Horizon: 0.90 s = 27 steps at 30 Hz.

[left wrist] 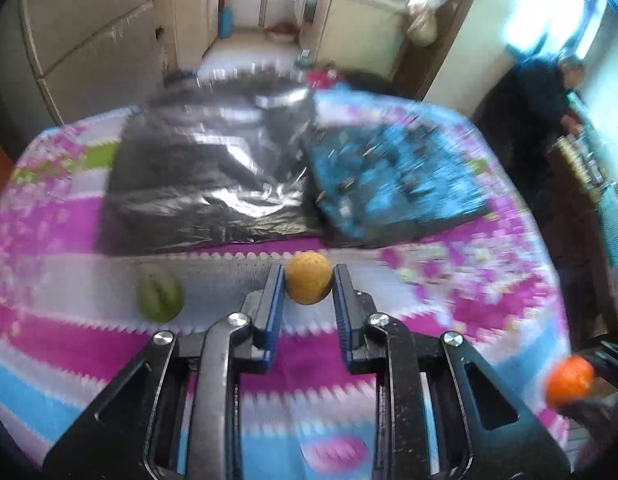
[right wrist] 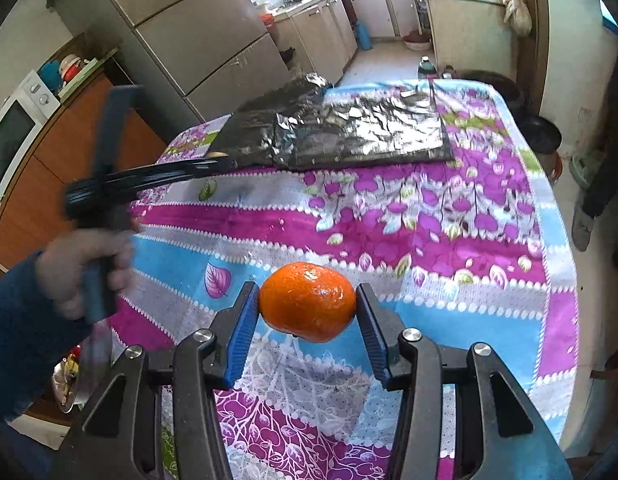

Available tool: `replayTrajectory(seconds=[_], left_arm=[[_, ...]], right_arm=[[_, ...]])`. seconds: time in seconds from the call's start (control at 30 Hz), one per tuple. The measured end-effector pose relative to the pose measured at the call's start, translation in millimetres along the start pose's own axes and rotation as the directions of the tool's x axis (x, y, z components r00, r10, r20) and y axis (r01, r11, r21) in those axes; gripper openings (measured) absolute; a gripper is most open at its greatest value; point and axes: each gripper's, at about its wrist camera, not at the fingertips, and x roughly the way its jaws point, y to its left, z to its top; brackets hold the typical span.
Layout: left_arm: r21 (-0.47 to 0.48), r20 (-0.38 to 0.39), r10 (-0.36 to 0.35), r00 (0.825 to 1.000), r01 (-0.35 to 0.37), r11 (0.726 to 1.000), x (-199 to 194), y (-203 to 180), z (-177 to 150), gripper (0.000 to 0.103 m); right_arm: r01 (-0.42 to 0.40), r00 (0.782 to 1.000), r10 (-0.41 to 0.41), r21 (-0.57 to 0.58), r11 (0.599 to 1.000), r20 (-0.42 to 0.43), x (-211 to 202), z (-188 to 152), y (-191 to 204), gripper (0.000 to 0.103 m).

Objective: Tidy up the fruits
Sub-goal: 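Carry the yellow fruit in the left tool and tangerine in the right tool over the bowl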

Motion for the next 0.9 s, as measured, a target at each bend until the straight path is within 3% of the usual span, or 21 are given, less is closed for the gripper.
replayTrajectory(seconds=[0.23,0.33,0.4,0.53,0.7,0.9], left_arm=[[-0.041,0.135,0.028,0.99,-0.023,0.999,-129.9,10.8,-36.7,0.024],[-0.086,0.157,0.078,0.985,-0.065,0.994,-168.7,26.4,-59.1,0.024],[-0.12,0.162,0.15,0.975,-0.131,0.984,-195.7,46.5,-76.5,0.024],[-0.214,0.158,0.236,0.959,-0.2,0.956,-229.8,81.9,-103.6,0.024],[-0.339,0.128,0.334,0.934,-0.276,0.899,-261.0,132.0,-140.6,0.024],[-0.426,0.081,0.354,0.932,-0.288,0.857,-265.1,165.9,-175.1,0.024]], right_arm=[[-0.045,0.998,0.049,-0.088,0.995,0.035,-9.8,23.1,47.5,0.052],[-0.083,0.995,0.09,-0.147,0.986,0.039,-11.8,32.5,81.4,0.052],[-0.105,0.993,0.113,-0.182,0.978,0.036,-10.4,37.4,102.1,0.052],[-0.167,0.985,0.175,-0.271,0.948,0.004,-3.3,40.9,158.1,0.052],[-0.246,0.969,0.242,-0.368,0.897,-0.057,12.1,33.9,226.6,0.052],[-0.333,0.943,0.294,-0.457,0.824,-0.158,36.5,11.6,303.5,0.052]])
